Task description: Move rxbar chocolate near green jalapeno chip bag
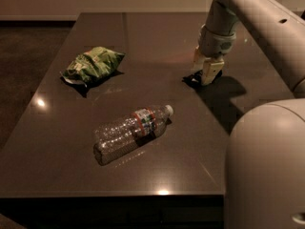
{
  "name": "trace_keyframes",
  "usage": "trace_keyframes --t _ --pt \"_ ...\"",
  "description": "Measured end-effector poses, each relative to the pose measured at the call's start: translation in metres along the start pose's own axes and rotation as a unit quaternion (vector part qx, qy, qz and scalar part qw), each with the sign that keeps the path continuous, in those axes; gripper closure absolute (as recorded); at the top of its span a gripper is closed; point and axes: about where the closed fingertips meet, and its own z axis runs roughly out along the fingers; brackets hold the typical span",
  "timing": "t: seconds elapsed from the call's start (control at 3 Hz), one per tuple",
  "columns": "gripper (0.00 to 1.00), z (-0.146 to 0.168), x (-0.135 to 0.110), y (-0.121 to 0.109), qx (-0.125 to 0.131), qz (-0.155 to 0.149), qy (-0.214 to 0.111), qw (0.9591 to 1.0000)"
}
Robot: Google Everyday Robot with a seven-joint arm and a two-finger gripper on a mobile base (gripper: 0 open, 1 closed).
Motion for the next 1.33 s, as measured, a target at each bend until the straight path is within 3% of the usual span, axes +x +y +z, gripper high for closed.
trace_keyframes --t 0.33,0.67,1.0,1.33 --pt "0.83 -0.005 -0.004 0.0 0.003 0.002 -0.001 1.0" --pt "1.0 -0.017 -0.027 0.004 0.012 -0.001 -0.012 0.9999" --pt "1.0 -0.033 -0.073 0.01 0.017 -0.006 -0.035 0.9992" --pt "1.0 -0.044 -0.141 0.006 0.025 -0.007 -0.067 0.9974"
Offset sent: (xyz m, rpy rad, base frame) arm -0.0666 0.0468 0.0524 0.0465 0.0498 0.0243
